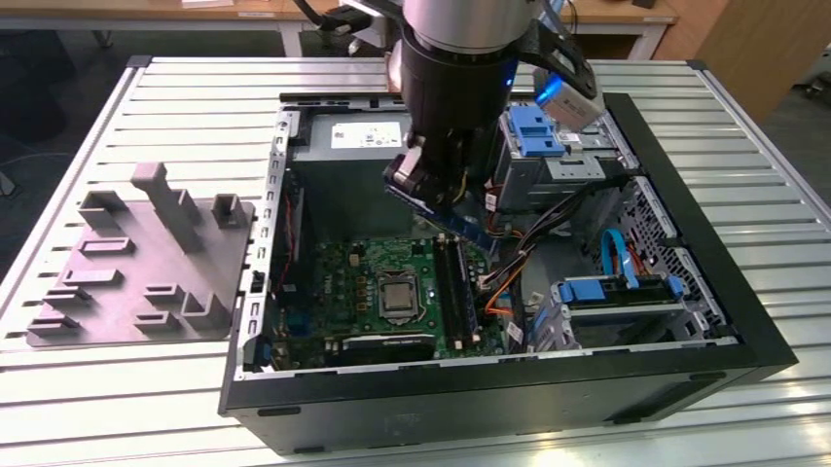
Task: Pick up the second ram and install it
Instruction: 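Insert the second ram into the second slot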
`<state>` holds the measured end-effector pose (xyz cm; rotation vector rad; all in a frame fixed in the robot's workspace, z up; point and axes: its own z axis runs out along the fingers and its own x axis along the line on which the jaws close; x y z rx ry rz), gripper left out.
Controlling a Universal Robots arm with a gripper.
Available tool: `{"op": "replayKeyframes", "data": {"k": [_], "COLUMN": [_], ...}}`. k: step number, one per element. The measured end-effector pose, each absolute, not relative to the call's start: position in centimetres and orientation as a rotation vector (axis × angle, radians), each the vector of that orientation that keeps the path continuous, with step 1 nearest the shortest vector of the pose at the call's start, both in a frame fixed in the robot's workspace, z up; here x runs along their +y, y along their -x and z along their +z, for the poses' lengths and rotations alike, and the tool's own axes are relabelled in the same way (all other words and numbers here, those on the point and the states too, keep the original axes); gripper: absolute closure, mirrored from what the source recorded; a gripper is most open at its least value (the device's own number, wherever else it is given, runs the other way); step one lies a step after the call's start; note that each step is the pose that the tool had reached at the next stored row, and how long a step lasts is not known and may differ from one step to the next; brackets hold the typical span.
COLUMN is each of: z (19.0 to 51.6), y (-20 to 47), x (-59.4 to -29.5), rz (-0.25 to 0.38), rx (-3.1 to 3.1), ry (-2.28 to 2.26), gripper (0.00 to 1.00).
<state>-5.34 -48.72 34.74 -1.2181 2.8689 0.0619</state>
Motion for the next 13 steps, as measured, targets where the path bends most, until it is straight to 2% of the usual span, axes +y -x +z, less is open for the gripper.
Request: {"op": "replayKeyframes", "data": {"k": [13], "z": [34.60], "y": [5.34], "x": [-48.72], "rz": [0.057], "rx": [2.988], "ry": [0.870], "gripper": [0.89]}}
